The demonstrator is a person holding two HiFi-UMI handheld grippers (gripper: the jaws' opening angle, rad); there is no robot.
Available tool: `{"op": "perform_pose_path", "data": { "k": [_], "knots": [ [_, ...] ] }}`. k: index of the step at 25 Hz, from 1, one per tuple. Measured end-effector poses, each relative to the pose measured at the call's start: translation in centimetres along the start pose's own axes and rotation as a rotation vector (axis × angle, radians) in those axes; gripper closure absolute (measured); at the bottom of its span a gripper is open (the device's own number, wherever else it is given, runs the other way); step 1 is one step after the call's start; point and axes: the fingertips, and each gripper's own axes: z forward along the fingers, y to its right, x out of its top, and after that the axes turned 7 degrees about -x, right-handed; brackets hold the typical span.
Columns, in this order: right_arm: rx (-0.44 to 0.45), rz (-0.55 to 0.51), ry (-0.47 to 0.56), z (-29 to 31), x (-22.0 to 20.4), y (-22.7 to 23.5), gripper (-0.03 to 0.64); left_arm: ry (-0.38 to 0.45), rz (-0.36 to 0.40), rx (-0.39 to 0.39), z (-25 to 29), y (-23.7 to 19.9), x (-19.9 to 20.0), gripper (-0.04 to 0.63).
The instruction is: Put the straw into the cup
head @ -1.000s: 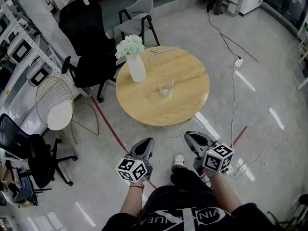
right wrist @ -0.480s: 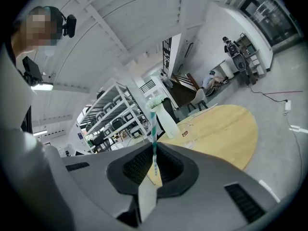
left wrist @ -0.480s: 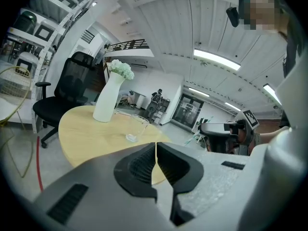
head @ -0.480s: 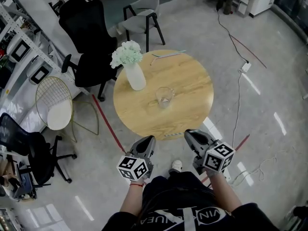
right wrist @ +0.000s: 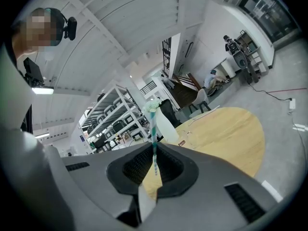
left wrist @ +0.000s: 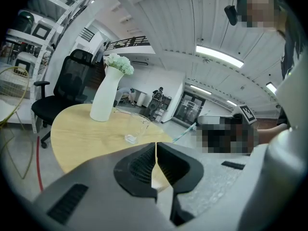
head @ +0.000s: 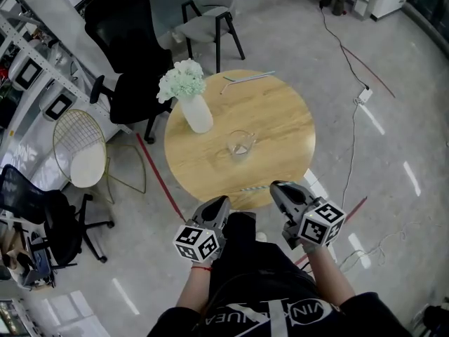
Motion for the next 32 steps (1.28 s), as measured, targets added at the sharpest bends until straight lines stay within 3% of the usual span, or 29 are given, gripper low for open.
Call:
{"op": "perform_pose_path", "data": {
  "k": [16, 27, 32],
  "knots": [
    [-0.014, 0.028, 0.098, 5.0, 7.8, 2.7, 0.595, -0.008, 0.007, -0.052, 6.2, -4.9, 5.2, 0.578],
    [-0.051, 0.011, 0.044, 9.7, 7.7, 5.5, 0.595, -0.051, -0.016, -0.042, 8.9, -8.9, 5.7, 0.578],
    [-0.055, -0.093, -0.019, 11.9, 6.6, 5.5, 0.595, -0.060, -0.018, -0.060, 10.1, -9.9, 6.4, 0.578]
  ]
}}
